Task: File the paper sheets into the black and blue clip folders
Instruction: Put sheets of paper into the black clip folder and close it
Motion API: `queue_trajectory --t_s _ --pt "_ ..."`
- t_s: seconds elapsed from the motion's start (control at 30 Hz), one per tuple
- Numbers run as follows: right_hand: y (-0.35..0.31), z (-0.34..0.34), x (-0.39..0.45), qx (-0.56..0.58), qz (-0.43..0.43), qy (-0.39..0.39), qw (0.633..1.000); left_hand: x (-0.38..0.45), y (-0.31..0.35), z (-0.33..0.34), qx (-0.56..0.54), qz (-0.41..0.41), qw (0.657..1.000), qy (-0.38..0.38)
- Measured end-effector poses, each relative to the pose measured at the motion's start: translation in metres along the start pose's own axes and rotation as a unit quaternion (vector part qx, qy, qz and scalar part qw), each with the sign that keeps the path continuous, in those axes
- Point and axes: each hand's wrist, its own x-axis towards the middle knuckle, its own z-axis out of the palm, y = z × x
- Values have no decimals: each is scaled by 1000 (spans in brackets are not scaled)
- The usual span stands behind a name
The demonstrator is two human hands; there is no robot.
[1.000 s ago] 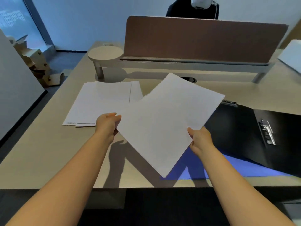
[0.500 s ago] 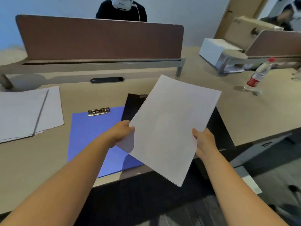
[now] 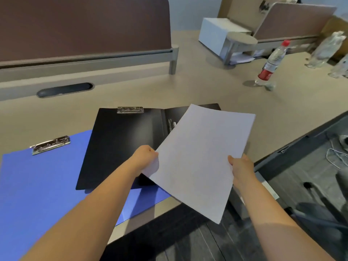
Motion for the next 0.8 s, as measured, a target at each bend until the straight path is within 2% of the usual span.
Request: queue_trajectory --t_s 0.03,0.07,0.2,0.3,0.4,0.67,0.8 --pt "-4 1 47 -24 11 23 999 43 10 24 -2 -15 1000 -18" --pt "-6 0 58 -36 15 29 999 54 12 31 7 -25 999 -21" --pt "-1 -7 69 -94 29 40 994 56 13 37 70 -30 996 -53" --pt "0 -10 90 -126 28 34 991 64 20 47 71 -44 994 -66" --pt "-6 -12 122 -135 54 8 989 71 28 57 69 -66 994 -51" --pt "-20 -12 180 -179 50 -65 980 84 42 86 46 -128 991 -17" --pt "-21 -9 196 -205 42 -96 973 88 41 92 53 -135 989 34"
